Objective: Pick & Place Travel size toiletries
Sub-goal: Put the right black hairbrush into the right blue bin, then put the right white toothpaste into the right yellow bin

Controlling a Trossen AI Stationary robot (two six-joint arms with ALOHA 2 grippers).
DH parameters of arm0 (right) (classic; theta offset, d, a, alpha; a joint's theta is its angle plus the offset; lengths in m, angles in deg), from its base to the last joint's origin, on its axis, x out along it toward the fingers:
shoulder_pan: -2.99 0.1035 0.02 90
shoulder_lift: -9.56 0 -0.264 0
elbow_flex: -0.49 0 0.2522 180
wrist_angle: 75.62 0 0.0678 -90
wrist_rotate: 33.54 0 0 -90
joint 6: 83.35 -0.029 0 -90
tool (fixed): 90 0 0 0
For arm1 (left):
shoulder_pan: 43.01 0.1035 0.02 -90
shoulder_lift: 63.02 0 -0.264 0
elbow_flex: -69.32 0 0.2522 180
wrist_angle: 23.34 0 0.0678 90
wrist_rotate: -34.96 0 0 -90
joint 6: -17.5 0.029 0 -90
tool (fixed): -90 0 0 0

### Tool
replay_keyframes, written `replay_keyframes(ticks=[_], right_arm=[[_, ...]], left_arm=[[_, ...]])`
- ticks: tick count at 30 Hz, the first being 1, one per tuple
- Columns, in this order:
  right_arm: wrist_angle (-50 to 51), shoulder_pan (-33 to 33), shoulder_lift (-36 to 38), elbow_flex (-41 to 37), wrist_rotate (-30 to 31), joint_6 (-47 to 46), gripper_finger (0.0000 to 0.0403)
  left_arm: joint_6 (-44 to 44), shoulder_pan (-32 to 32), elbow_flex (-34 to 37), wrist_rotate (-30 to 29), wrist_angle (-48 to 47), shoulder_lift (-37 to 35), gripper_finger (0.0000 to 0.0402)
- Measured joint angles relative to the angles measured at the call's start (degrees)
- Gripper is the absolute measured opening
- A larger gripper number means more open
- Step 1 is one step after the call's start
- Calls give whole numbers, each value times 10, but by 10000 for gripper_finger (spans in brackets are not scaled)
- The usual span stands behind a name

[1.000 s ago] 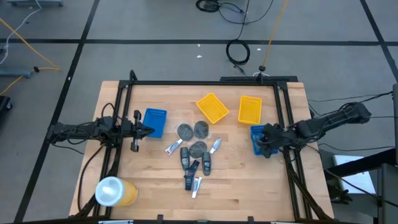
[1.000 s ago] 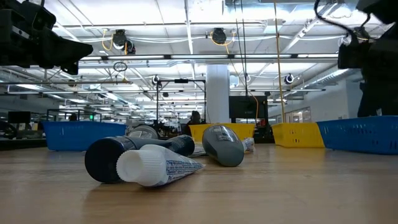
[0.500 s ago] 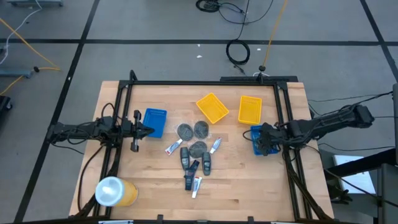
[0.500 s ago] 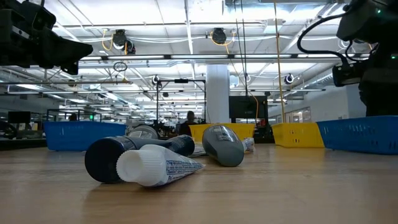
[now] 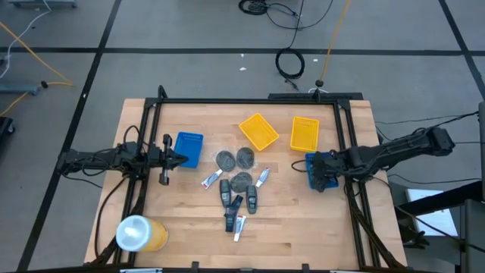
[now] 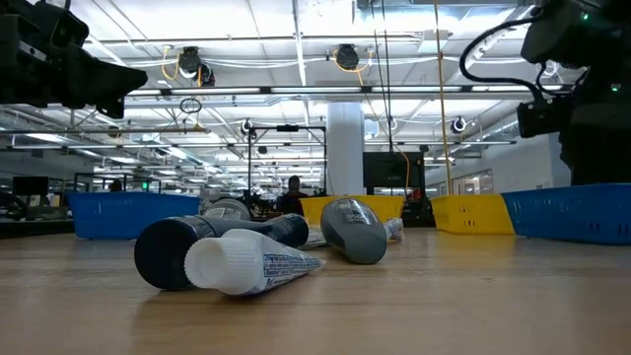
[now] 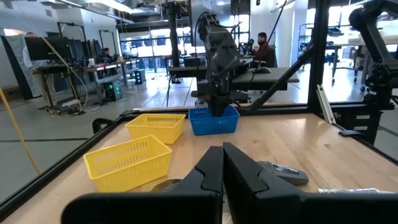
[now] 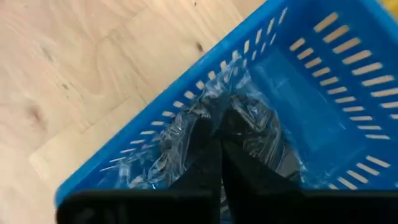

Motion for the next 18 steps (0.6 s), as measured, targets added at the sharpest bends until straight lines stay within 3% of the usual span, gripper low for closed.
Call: replay_keyframes(ticks=[7, 13, 18], right_arm=[[22, 0, -3, 15, 7, -11, 1], [85, 21, 11, 102, 78, -12, 1], [-112, 33, 4, 98, 70, 152, 5]], left_arm=[[0, 0, 0, 0, 0, 0, 10], [0, 0, 0, 0, 0, 0, 10], [0, 0, 0, 0, 0, 0, 10]])
